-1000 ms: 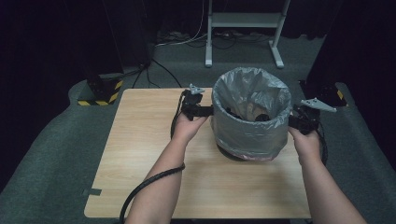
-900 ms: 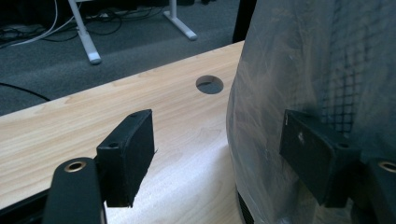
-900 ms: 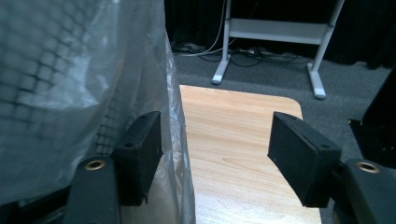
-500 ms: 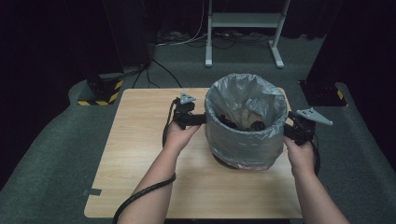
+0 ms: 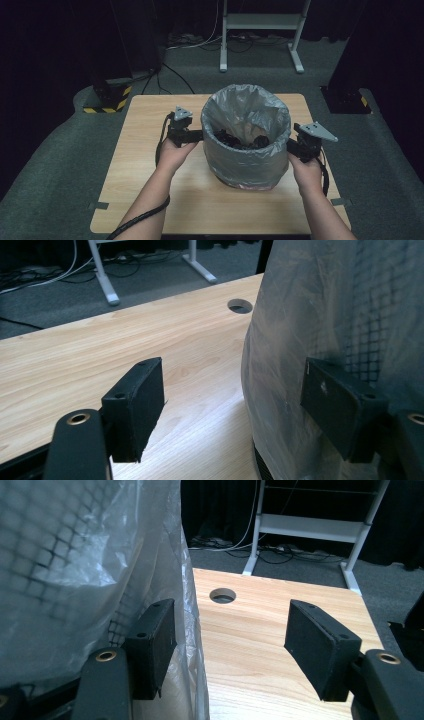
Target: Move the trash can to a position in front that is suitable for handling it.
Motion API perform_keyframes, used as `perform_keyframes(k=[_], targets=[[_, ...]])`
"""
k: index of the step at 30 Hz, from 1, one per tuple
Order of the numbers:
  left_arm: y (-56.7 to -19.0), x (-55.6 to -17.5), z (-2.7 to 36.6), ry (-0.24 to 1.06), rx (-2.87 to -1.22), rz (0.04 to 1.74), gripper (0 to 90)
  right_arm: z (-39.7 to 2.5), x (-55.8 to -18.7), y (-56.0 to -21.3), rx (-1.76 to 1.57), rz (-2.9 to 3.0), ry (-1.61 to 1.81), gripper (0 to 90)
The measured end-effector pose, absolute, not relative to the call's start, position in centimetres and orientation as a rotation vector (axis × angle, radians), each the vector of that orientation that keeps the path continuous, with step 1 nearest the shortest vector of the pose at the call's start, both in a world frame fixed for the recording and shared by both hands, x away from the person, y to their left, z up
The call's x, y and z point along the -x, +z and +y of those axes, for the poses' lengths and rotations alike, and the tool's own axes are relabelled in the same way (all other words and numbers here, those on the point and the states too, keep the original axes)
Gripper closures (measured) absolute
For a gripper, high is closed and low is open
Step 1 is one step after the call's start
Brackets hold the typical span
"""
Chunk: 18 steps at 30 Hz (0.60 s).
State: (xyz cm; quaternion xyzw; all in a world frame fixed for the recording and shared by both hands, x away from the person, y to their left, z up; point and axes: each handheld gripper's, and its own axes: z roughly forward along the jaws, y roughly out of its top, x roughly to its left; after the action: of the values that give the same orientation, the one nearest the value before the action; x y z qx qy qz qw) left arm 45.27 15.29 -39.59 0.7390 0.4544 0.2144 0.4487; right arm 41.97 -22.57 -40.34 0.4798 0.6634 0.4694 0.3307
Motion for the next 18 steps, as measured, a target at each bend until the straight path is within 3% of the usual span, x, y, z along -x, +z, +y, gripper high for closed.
perform_keyframes(k=[18], targets=[[-40.0,-45.8,15.9,0.498,-1.775,1.175,26.7,-21.7,-42.8,-40.3,-1.264,1.743,1.22,34.7]])
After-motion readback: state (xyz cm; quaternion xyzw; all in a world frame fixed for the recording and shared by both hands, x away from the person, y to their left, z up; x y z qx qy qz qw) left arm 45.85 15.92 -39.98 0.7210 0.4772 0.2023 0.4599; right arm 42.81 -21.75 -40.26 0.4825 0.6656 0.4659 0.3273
